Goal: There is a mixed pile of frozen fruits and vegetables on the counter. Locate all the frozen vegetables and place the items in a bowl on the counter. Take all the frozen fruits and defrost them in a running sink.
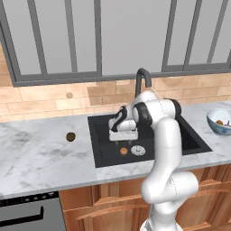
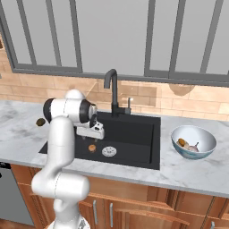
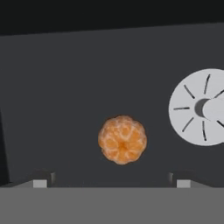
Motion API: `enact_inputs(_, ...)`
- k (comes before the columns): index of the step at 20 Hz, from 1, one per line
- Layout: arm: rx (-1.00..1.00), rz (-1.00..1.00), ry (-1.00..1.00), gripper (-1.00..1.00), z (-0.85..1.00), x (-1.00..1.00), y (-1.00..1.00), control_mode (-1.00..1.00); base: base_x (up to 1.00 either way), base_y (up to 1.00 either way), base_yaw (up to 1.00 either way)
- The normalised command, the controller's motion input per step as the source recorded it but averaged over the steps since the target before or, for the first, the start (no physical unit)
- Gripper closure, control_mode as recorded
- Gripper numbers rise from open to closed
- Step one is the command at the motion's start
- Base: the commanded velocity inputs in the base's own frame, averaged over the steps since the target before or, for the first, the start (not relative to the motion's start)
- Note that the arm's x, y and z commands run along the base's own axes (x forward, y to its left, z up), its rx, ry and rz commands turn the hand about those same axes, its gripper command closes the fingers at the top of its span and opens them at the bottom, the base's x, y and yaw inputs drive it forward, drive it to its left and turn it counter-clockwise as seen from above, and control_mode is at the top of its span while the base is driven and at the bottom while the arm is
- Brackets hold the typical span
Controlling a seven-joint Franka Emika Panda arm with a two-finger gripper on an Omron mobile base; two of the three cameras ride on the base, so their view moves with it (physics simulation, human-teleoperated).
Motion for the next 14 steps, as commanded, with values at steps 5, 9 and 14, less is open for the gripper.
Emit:
enact_inputs(5, 0.07, 0.00, 0.00, -1.00, 0.38, -0.04, 0.10, -1.00, 0.00, 0.00, 0.00)
enact_inputs(9, 0.06, 0.00, 0.00, -1.00, 0.36, -0.06, 0.12, -1.00, 0.00, 0.00, 0.00)
enact_inputs(14, 0.04, 0.00, 0.00, -1.00, 0.32, -0.06, 0.12, -1.00, 0.00, 0.00, 0.00)
